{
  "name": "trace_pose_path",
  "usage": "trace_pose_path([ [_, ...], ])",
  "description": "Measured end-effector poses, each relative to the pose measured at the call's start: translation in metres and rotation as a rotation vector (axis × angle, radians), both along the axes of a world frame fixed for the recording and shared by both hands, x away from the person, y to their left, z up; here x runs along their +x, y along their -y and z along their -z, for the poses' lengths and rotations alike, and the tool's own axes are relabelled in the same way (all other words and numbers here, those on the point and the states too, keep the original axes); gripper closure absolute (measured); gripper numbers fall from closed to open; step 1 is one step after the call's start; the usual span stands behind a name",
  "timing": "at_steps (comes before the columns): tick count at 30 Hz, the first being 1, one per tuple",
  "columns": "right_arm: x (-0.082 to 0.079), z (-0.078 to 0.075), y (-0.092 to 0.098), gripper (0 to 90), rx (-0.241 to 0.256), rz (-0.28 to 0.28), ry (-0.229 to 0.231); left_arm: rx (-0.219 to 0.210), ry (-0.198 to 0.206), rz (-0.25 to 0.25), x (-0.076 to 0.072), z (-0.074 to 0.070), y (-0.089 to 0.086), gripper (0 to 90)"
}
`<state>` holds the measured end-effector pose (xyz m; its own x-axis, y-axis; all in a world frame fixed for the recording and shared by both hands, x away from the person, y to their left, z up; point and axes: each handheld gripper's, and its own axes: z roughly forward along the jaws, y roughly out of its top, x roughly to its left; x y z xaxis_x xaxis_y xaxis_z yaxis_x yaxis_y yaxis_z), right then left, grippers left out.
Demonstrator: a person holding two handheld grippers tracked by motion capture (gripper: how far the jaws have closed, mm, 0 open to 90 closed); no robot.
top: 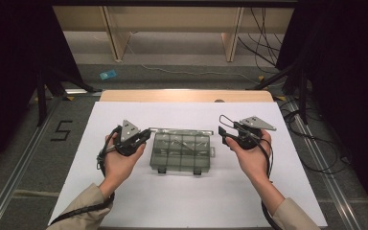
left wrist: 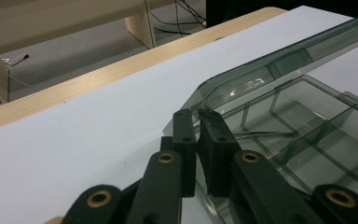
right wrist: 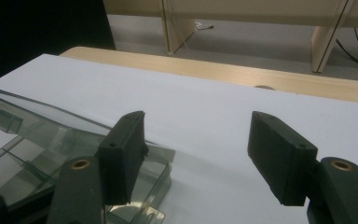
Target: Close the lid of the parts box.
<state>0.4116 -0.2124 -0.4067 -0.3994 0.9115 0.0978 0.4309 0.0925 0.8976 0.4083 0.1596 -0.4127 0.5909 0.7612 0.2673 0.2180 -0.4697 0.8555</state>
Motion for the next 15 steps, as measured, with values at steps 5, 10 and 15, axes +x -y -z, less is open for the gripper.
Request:
trace_pose_path([
  [5, 0.000, 0.000, -0.001, 37.7, 0.001, -0.008, -0.001, 0.011, -0.016, 0.011, -0.004, 0.002, -0.002, 81.7],
  [10, 0.000, 0.000, -0.001, 37.9, -0.003, -0.008, -0.002, 0.017, -0.057, 0.057, -0.008, 0.005, -0.005, 65.5],
  [15, 0.000, 0.001, -0.002, 37.9, -0.023, -0.005, -0.010, 0.012, -0.086, 0.110, -0.014, 0.007, -0.007, 27.4],
])
